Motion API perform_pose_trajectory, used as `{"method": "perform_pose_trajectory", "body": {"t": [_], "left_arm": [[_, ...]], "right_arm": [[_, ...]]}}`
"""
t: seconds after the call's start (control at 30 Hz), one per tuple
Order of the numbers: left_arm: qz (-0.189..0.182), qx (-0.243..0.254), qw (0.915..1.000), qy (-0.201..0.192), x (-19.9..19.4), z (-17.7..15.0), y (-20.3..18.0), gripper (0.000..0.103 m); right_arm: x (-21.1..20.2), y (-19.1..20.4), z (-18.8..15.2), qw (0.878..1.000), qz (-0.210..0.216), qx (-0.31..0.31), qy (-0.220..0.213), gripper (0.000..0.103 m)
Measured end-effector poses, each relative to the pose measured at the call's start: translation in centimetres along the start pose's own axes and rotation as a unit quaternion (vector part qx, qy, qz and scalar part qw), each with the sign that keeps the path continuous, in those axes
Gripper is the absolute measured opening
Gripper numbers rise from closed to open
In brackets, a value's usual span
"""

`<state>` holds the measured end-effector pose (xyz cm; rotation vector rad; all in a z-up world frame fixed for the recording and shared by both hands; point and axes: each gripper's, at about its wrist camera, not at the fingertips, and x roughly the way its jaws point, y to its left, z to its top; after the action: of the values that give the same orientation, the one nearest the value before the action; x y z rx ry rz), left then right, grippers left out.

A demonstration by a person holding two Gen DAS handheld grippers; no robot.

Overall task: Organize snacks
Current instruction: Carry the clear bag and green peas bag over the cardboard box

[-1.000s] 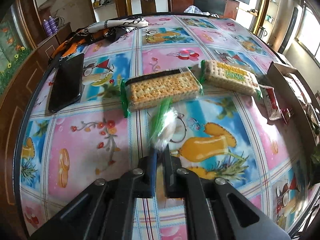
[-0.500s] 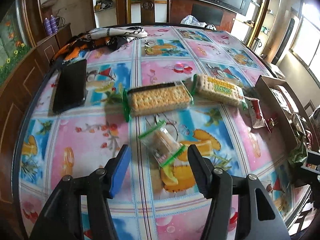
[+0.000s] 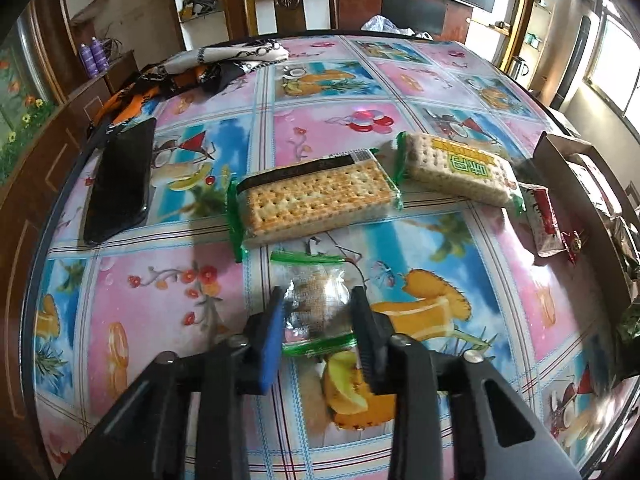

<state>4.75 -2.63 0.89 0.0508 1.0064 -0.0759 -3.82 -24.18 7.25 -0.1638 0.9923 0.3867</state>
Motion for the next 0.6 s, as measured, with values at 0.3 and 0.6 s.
{"method": "perform_pose_trajectory", "body": {"t": [0.3, 0.6], "left_arm": [[-0.021, -0.018, 0.9996, -0.010, -1.3, -0.7, 0.0, 0.029], [-0.062, 0.009, 0.9975, -0.032, -4.3, -0.1, -3.6, 0.029]], "right_arm": [[0.0, 0.0, 0.0, 1.000, 0.002, 0.002, 0.000, 0.032], [-0.4, -1.2, -0.1, 1.000, 0.003, 0.029, -0.007, 0.032]]}}
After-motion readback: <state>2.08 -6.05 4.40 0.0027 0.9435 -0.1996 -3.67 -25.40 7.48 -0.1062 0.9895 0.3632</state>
